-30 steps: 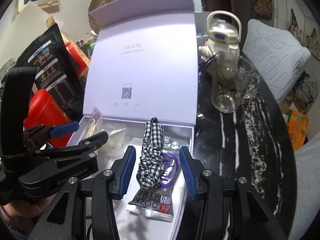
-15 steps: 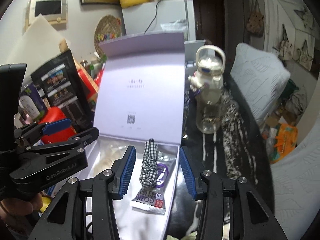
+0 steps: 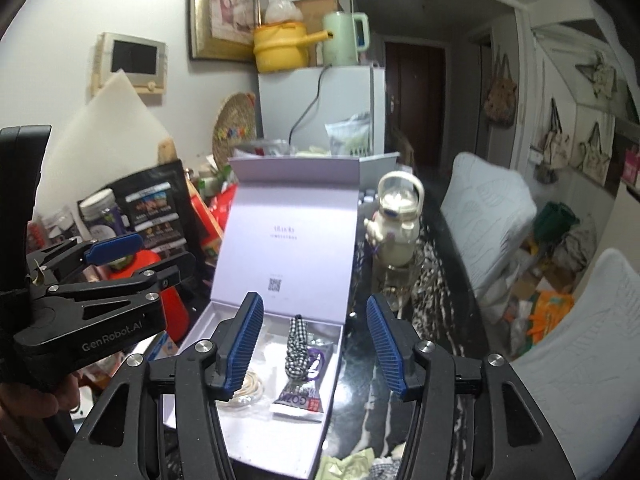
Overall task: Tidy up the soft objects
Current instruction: 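Open both tools in the box and withdraw them toward the pile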
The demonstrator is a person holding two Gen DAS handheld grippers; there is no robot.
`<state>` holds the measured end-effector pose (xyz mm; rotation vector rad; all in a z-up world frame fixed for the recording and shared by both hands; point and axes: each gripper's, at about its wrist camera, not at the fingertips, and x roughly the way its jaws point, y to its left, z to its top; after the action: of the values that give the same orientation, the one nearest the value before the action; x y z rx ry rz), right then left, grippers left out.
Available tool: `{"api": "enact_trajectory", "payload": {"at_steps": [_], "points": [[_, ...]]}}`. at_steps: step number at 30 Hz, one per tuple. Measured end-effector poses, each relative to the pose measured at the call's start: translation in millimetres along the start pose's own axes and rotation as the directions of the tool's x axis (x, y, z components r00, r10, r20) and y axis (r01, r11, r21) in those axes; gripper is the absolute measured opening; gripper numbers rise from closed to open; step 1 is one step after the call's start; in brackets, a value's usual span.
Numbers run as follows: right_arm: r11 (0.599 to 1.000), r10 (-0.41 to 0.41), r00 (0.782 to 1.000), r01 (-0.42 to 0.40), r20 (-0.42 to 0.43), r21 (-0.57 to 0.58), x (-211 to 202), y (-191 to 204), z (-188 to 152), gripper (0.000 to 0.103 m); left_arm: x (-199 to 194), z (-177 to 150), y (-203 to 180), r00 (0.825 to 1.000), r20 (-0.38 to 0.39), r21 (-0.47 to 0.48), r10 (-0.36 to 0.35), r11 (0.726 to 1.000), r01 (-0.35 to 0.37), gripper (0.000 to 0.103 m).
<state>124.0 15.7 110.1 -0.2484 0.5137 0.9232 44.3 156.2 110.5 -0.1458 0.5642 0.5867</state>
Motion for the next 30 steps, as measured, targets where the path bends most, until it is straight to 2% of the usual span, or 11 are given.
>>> {"api": "enact_trajectory", "payload": {"at_steps": [2,3,4,5,6,7,10,16,23,30], "points": [[1.0,-0.002,1.0,0.002,0.028,-0.006,-16,2,0,0.063,-12,-1,-1,1.0,0.018,0.004,-0.01,1.0,0.01,0.065],[1.0,-0.001,0.999,0.001,0.048,-0.009,-26,3,-2,0.065,-18,-1,-1,1.0,0.027,0.005,-0.013,1.0,0.013,0.069],[1.0,0.0,0.998,0.001,0.062,-0.011,-33,3,-4,0.069,-25,-2,-1,0.999,0.037,0.006,-0.017,1.0,0.017,0.074],[1.0,-0.003,0.997,0.004,0.072,-0.013,-39,4,-5,0.072,-30,-4,-1,0.999,0.049,0.006,-0.022,1.0,0.022,0.086],[1.0,-0.007,0.997,0.008,0.08,-0.015,-45,4,-7,0.074,-36,-5,-1,0.998,0.064,0.006,-0.024,1.0,0.024,0.093],[1.0,-0.016,0.996,0.017,0.093,-0.015,-53,5,-9,0.075,-44,-8,-1,0.996,0.084,0.007,-0.023,1.0,0.023,0.095],[0.999,-0.033,0.993,0.034,0.109,-0.011,-69,5,-16,0.078,-59,-14,-4,0.994,0.105,0.022,-0.03,0.999,0.028,0.096],[0.998,-0.063,0.989,0.062,0.132,0.014,-96,0,-33,0.082,-73,-29,-10,0.992,0.085,0.044,-0.092,0.995,0.089,0.096],[0.995,-0.098,0.986,0.093,0.138,0.039,-119,-2,-58,0.082,-83,-54,-26,0.982,0.066,0.1,-0.177,0.98,0.17,0.096],[0.989,-0.139,0.984,0.133,0.115,0.062,-131,-3,-85,0.082,-83,-77,-37,0.971,0.028,0.094,-0.239,0.967,0.235,0.096]]}}
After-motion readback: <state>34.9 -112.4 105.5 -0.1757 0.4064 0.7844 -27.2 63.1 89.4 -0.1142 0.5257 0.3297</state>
